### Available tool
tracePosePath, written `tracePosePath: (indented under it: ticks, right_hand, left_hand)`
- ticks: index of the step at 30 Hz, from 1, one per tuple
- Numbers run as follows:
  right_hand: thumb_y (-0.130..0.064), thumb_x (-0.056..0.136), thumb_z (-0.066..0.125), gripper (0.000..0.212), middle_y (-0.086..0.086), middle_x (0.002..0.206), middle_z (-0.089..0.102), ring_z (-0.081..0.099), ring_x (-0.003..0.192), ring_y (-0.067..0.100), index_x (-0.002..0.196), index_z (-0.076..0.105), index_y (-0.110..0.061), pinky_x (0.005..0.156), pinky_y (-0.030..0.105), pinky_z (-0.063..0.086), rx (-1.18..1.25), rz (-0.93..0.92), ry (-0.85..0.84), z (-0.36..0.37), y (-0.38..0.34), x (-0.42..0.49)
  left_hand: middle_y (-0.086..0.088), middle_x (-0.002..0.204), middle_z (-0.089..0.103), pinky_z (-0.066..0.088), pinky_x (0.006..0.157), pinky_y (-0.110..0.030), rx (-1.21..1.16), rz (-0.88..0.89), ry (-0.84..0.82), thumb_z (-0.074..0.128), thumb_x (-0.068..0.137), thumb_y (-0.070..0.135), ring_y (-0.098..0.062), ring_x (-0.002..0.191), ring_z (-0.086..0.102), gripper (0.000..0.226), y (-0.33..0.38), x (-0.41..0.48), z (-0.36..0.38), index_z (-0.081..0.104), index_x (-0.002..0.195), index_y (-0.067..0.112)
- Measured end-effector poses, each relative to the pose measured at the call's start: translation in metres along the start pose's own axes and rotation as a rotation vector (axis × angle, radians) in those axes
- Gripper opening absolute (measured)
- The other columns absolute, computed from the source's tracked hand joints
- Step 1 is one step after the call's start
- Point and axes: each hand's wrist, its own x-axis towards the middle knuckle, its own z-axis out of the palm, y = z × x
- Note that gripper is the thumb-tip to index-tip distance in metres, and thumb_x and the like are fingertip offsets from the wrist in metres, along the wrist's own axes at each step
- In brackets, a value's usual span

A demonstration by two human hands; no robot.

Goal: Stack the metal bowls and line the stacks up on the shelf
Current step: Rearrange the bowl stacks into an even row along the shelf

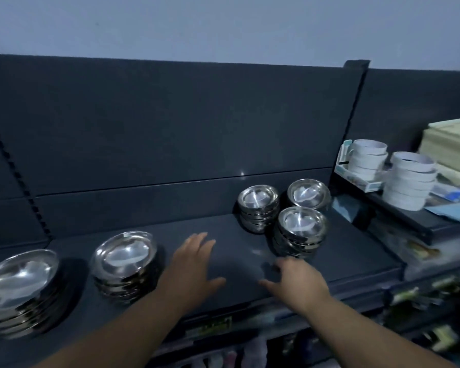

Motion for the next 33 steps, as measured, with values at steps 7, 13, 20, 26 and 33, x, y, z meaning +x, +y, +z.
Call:
tracePosePath:
  ticks: [7, 13, 20, 26, 33]
  right_hand:
    - [-0.068, 0.080, 0.054, 0.051, 0.000, 0.112, 0.066, 0.061, 0.106, 0.022, 0.111, 0.063, -0.029, 0.084, 0.031, 0.045, -0.172, 0.054, -0.022, -0.027, 0.133, 0.030]
    - [-0.067, 0.079, 0.055, 0.065, 0.000, 0.127, 0.056, 0.052, 0.120, 0.023, 0.128, 0.051, -0.025, 0.096, 0.037, 0.040, -0.219, -0.082, -0.017, -0.023, 0.183, 0.084]
    - [-0.065, 0.074, 0.062, 0.062, -0.003, 0.120, 0.058, 0.054, 0.114, 0.021, 0.121, 0.049, -0.027, 0.092, 0.035, 0.041, -0.146, -0.256, 0.025, -0.010, 0.183, 0.111]
    - [-0.067, 0.067, 0.068, 0.058, -0.009, 0.113, 0.065, 0.060, 0.106, 0.014, 0.111, 0.059, -0.029, 0.086, 0.028, 0.044, 0.007, -0.277, 0.037, 0.000, 0.168, 0.102]
    - [-0.063, 0.064, 0.072, 0.056, -0.011, 0.110, 0.069, 0.064, 0.102, 0.011, 0.108, 0.061, -0.030, 0.083, 0.027, 0.050, 0.111, -0.343, -0.026, 0.016, 0.097, 0.076]
  left_hand:
    - [-0.001, 0.160, 0.011, 0.013, 0.118, -0.030, -0.039, -0.081, -0.111, 0.060, 0.082, 0.058, -0.020, 0.146, 0.014, 0.089, 0.087, 0.058, 0.070, 0.018, 0.151, 0.021]
    - [-0.001, 0.155, 0.025, 0.023, 0.117, -0.030, -0.030, -0.203, -0.136, 0.066, 0.075, 0.061, -0.020, 0.141, 0.026, 0.097, 0.128, 0.096, 0.098, 0.023, 0.150, 0.017]
    - [0.002, 0.133, 0.051, 0.040, 0.103, -0.029, -0.237, -0.317, -0.098, 0.076, 0.067, 0.050, -0.018, 0.124, 0.049, 0.079, 0.145, 0.103, 0.112, 0.043, 0.134, 0.025]
    - [0.003, 0.122, 0.061, 0.040, 0.083, -0.016, -0.448, -0.415, -0.049, 0.084, 0.065, 0.035, -0.014, 0.112, 0.058, 0.070, 0.140, 0.086, 0.111, 0.050, 0.125, 0.024]
    - [0.006, 0.119, 0.064, 0.044, 0.088, -0.016, -0.571, -0.500, -0.026, 0.086, 0.065, 0.032, -0.010, 0.110, 0.060, 0.088, 0.087, 0.033, 0.083, 0.036, 0.136, 0.026]
